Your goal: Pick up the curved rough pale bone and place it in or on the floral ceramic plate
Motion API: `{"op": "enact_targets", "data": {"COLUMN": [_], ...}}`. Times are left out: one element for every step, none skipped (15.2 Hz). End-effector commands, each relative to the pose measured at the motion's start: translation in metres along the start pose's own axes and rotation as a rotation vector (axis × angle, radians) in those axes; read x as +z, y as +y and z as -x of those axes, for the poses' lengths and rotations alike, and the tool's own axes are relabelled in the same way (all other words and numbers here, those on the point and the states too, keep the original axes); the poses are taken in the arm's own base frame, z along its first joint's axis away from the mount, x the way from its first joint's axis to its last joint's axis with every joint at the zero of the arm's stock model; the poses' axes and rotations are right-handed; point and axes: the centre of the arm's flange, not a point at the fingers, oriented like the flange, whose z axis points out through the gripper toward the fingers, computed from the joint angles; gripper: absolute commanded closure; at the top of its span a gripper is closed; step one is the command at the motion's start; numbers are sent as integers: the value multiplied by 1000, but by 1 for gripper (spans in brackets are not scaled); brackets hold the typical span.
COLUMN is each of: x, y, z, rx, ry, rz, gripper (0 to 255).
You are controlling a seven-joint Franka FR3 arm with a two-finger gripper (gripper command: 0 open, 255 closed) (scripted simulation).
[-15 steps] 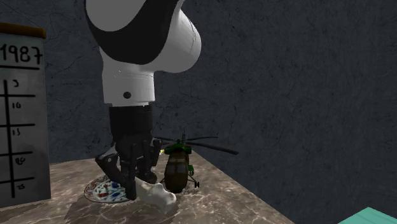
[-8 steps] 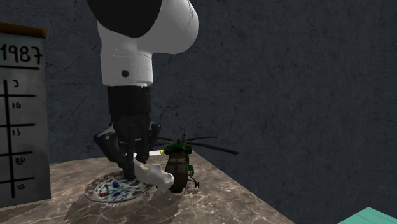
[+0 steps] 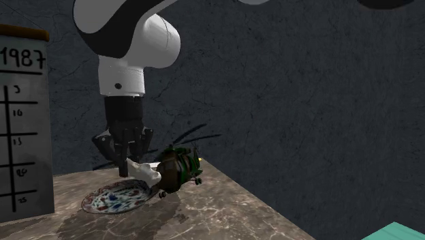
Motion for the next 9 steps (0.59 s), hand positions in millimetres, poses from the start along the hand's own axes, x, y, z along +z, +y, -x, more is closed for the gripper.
{"op": "enact_targets", "data": {"x": [-1, -1, -1, 4, 9, 15, 20, 25, 30], "y": [10, 14, 17, 16, 16, 16, 16, 16, 15], "z": [-24, -37, -43, -43, -43, -43, -43, -44, -44], "rx": [1, 1, 1, 1, 1, 1, 1, 1, 1], "ry": [0, 0, 0, 0, 0, 0, 0, 0, 0], "rz": [1, 1, 1, 1, 1, 1, 1, 1, 1], "gripper": [255, 255, 255, 255, 255, 255, 255, 255, 255]}}
